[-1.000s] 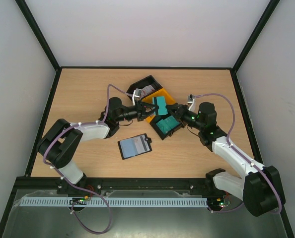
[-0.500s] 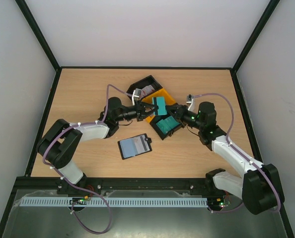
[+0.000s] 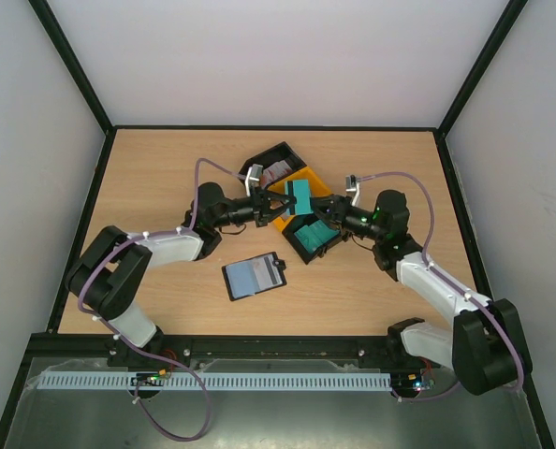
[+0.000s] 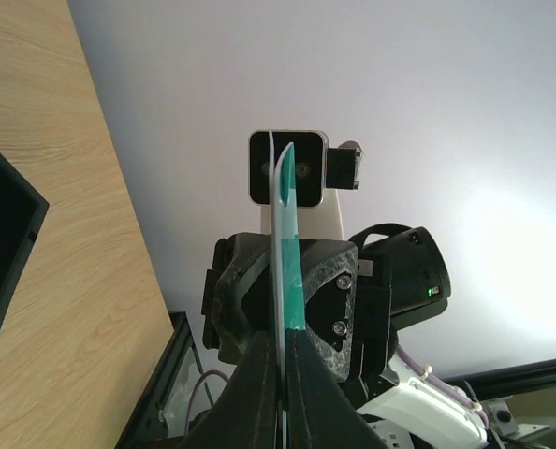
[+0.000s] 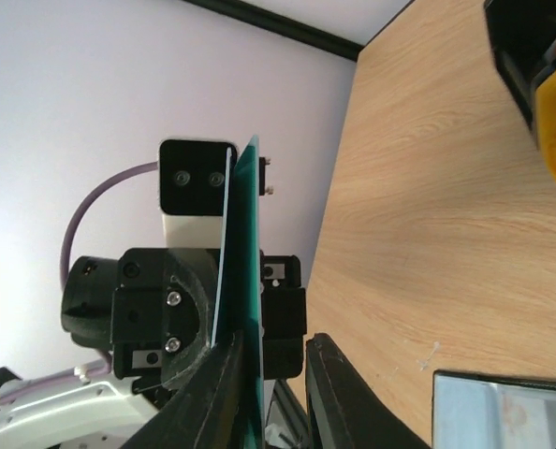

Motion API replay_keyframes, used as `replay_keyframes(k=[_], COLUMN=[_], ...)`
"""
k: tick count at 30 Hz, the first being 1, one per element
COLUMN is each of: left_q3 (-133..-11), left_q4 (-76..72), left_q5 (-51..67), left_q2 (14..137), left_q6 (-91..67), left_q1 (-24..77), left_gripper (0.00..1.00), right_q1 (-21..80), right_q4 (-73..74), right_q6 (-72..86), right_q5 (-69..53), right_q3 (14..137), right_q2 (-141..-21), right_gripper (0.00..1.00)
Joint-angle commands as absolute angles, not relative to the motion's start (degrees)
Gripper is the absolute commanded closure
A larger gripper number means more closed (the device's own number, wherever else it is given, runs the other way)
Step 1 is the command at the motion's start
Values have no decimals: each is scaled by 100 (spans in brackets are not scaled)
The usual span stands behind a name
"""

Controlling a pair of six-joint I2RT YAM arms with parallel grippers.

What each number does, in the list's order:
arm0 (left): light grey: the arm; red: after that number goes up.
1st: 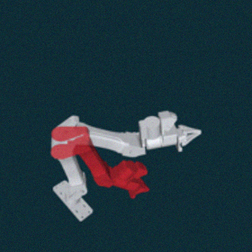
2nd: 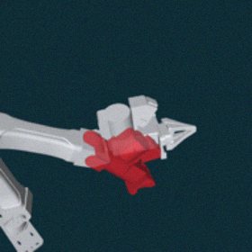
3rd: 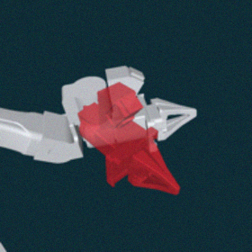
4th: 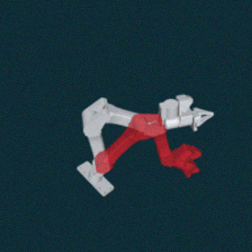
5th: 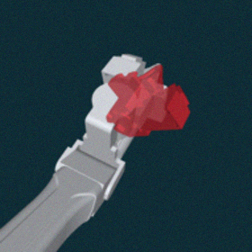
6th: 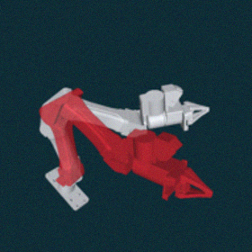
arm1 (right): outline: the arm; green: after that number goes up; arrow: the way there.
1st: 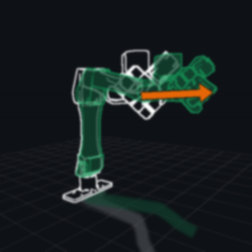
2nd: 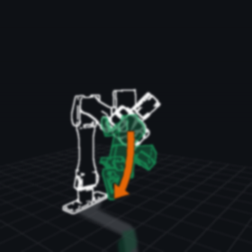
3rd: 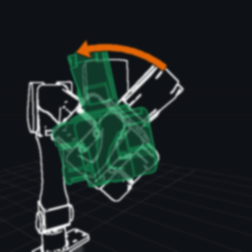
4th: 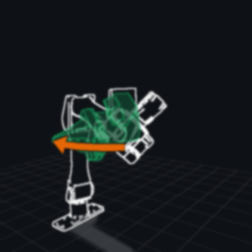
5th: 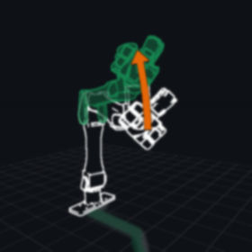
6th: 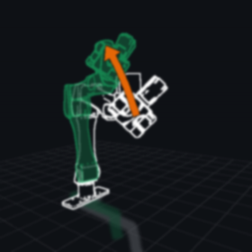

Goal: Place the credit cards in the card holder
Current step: Pick up the credit card from the storage box.

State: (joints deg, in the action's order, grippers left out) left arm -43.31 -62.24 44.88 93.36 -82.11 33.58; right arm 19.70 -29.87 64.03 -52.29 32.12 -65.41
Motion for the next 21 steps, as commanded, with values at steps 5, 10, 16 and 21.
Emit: replay_keyframes(k=[5,10,16,21], left_q3=[-4607,-4598,-4399,-4257], left_q4=[-6391,-6120,-6005,-6006], left_q5=[4656,4634,4623,4654], left_q2=[9238,9182,9044,8933], left_q6=[-8269,-8161,-8122,-8106], left_q1=[3419,3376,3218,3110], left_gripper=[97,92,90,94], right_q1=[2090,2083,2076,2066], right_q4=[-4007,-3651,-2866,-2499], right_q6=[6949,6836,6587,6553], right_q5=[-6075,-5634,-4953,-4683], right_q3=[3256,3369,3651,3856], right_q2=[-6577,-6421,-6046,-5900], right_gripper=[90,98,98,98])
